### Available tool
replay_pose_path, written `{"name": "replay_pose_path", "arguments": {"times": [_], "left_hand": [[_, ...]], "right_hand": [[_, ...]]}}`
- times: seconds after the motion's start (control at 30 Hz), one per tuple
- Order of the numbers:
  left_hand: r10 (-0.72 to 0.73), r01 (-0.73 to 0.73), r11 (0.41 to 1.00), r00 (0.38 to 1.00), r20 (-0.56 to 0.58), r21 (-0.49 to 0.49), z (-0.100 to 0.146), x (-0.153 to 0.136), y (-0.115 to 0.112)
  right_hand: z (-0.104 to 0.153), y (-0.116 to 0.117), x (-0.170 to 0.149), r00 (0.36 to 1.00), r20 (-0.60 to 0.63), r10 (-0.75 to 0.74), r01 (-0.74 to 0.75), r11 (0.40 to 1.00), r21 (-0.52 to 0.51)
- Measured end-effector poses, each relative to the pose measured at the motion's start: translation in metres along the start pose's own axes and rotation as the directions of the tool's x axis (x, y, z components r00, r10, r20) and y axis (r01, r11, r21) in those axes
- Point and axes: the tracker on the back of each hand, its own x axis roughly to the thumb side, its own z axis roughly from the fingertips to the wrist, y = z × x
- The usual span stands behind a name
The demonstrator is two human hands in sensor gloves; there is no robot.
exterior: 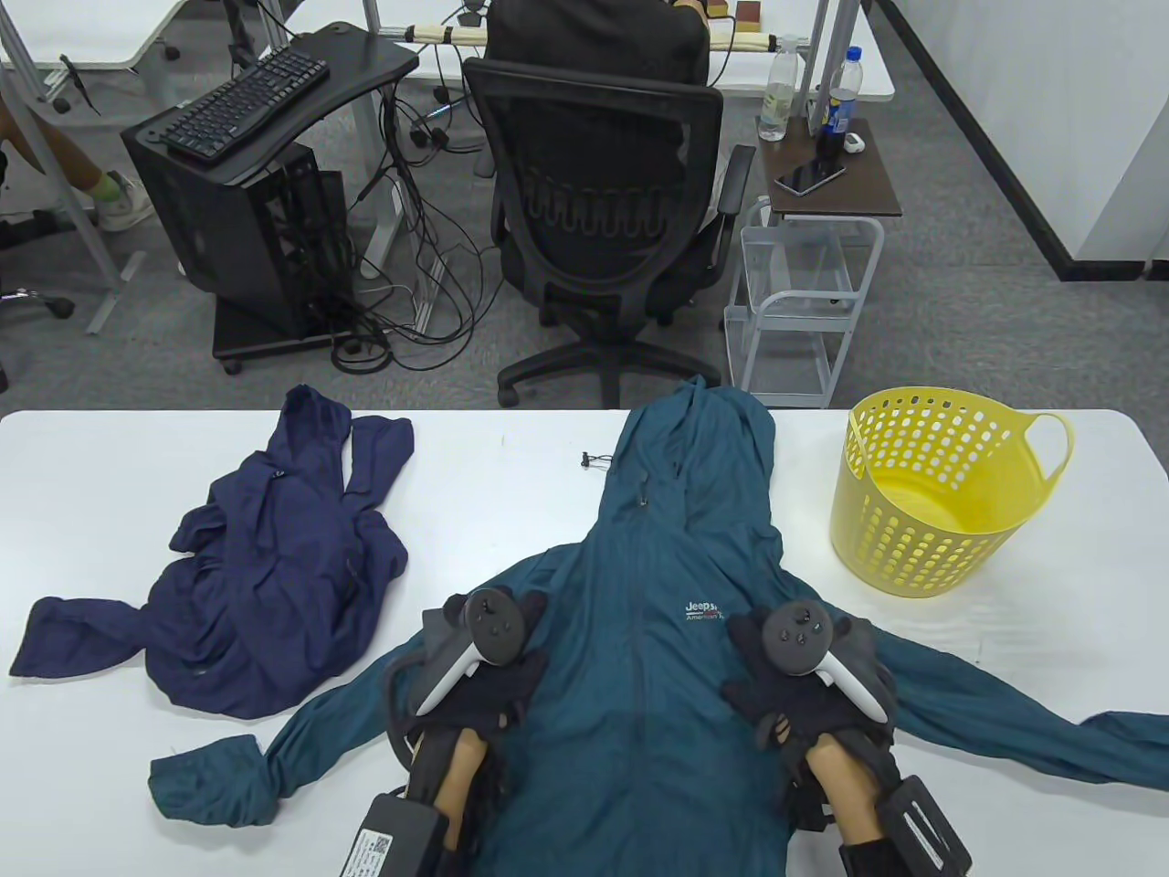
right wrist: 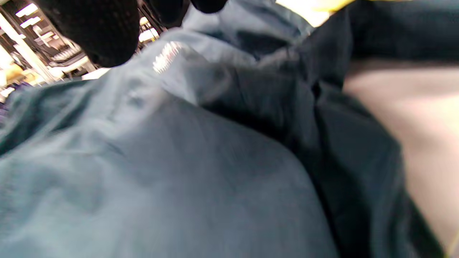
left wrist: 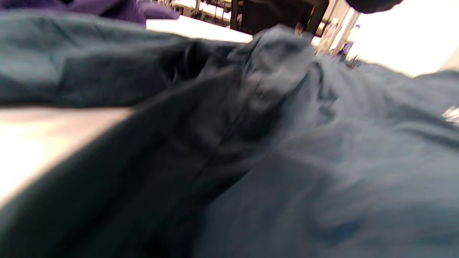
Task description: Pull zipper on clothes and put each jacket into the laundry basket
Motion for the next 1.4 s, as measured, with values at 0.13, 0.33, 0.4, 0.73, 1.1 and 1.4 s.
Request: {"name": "replay_pose_path", "arguments": {"times": [0.13,0.33,0.4,0.73,1.1,1.4], "left_hand": [[-0.047,0.045,0.995,0.999,-0.021,-0.093,-0.014,-0.011,-0.026],[-0.228,0.194,0.951,0.966,-0.124,-0.242,0.004,-0.024,-0.037],[-0.262,0.206,0.936,0.950,-0.171,-0.285,0.016,-0.029,-0.035],[-0.178,0.094,0.956,0.939,-0.293,-0.279,0.057,-0.036,-0.009],[-0.182,0.189,0.981,0.976,-0.119,0.049,0.003,0.069,0.027],[-0.226,0.243,0.967,0.956,-0.186,0.075,-0.080,0.084,0.006]], "right_hand": [[-0.015,0.025,-0.016,0.998,-0.011,0.057,-0.056,0.997,0.051],[-0.004,0.032,-0.032,0.993,-0.062,0.103,-0.097,0.991,0.089],[0.003,0.033,-0.037,0.993,-0.068,0.097,-0.088,0.989,0.116],[0.029,0.035,-0.017,0.995,0.056,0.086,-0.089,0.994,0.057],[0.046,0.031,0.003,0.971,0.161,0.179,-0.152,0.974,-0.168],[0.042,0.030,-0.002,0.978,0.144,0.148,-0.118,0.973,-0.196]]}}
